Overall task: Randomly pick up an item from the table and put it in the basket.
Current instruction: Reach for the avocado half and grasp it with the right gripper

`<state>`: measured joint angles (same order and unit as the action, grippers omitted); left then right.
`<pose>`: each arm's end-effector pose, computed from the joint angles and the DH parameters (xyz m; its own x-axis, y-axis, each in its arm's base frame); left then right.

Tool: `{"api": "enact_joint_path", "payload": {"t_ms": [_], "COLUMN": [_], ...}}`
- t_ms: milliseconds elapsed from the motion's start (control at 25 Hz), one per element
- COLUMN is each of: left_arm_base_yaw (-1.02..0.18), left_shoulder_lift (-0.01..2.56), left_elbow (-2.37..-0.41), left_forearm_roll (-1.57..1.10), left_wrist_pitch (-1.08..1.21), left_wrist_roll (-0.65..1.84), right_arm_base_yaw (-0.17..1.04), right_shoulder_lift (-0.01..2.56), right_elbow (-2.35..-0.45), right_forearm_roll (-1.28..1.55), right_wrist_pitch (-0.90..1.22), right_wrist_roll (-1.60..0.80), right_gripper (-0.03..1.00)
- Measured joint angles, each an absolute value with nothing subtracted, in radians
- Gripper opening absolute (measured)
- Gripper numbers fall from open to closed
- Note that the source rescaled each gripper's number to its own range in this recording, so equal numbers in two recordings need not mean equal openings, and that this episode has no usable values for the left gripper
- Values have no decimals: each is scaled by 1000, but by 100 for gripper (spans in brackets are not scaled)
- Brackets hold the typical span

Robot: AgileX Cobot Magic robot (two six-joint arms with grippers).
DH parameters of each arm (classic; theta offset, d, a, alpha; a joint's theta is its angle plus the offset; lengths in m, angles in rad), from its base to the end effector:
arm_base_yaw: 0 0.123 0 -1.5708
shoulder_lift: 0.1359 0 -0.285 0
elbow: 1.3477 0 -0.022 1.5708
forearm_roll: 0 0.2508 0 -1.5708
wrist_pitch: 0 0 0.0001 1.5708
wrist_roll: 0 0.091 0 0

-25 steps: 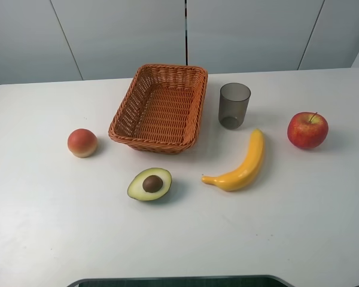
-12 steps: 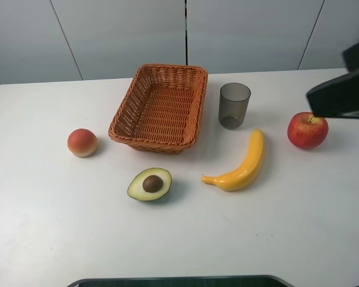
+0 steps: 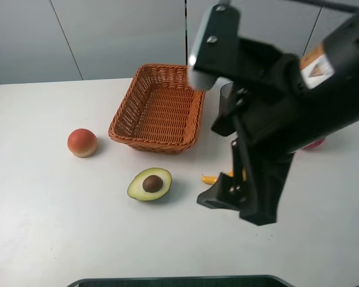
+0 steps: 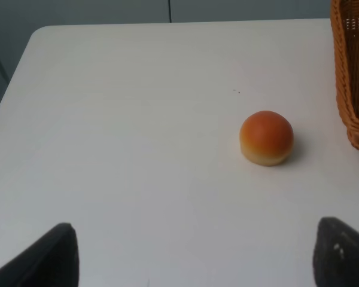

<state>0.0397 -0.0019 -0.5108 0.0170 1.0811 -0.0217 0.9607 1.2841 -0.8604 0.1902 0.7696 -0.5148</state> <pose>-0.0073 0.0011 0.2786 -0.4617 -0.0321 -0.8865 -0.0593 0.9982 -0.0052 0.1290 0.2054 0.2624 -0.1619 -0.8692 -0.4673 -0.9751 0.2135 -0.0593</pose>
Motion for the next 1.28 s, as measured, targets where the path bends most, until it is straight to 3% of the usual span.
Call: {"api": "enact_joint_path", "payload": {"t_ms": [520,1280], "left_arm_base_yaw": [40,40], "left_shoulder_lift": [-2,-2], "left_elbow": [-511,-511], "left_forearm_roll": [17,17], "left_wrist_pitch": [1081,1081], "left_wrist_roll": [-16,-18], "right_arm_base_yaw": [1053,1061], "right_shoulder_lift": [1664,1772], "right_elbow": [-1030,-1055], "right_forearm_roll": [174,69], "right_wrist_pitch": [693,691], "right_wrist_roll": [-682,-795], "right_gripper": [100,100]}}
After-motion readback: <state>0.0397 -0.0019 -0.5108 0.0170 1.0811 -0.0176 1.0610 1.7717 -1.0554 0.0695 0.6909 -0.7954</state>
